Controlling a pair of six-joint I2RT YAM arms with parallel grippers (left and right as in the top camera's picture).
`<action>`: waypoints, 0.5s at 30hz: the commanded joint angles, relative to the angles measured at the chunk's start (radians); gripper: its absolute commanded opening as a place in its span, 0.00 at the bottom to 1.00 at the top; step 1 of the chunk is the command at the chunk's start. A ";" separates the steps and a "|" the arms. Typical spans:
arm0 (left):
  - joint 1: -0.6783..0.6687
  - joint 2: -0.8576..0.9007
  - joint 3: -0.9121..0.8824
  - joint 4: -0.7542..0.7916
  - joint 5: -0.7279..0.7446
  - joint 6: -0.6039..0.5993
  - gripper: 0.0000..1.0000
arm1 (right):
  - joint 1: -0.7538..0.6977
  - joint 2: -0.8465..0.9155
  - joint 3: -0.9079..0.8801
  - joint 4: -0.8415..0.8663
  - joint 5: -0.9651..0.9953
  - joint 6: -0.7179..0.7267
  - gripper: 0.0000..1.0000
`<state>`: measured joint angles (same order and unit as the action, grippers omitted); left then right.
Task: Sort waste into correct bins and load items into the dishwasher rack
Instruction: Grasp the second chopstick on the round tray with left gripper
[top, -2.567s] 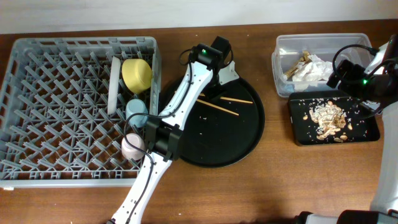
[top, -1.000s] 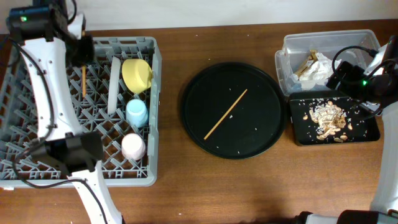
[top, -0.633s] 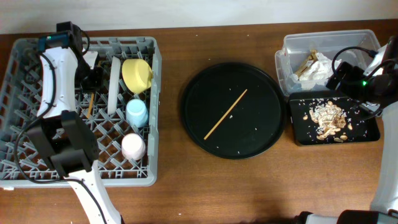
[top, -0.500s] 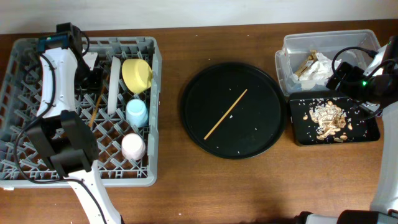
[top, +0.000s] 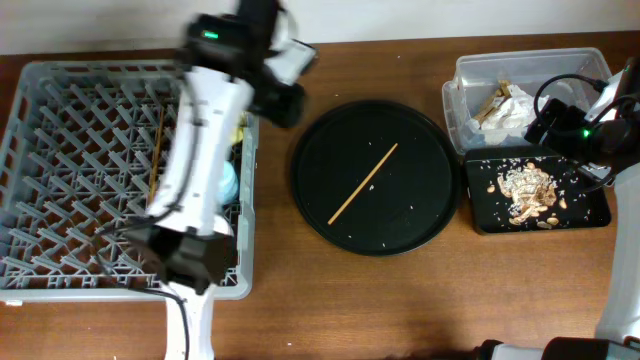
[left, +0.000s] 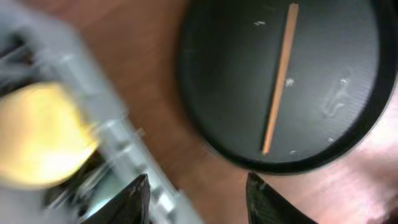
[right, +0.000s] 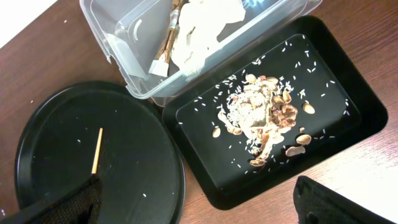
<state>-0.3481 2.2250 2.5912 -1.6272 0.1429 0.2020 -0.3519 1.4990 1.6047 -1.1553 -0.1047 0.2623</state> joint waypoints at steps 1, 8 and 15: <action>-0.127 0.000 -0.202 0.128 -0.016 0.009 0.49 | -0.002 0.002 0.015 -0.002 0.012 0.005 0.98; -0.311 0.000 -0.678 0.552 -0.054 0.010 0.62 | -0.002 0.002 0.014 -0.010 0.012 0.005 0.98; -0.330 0.015 -0.769 0.699 -0.114 0.034 0.70 | -0.002 0.002 0.015 -0.013 0.012 0.005 0.98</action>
<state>-0.6765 2.2349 1.8191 -0.9401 0.0498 0.2066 -0.3519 1.4990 1.6047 -1.1671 -0.1043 0.2626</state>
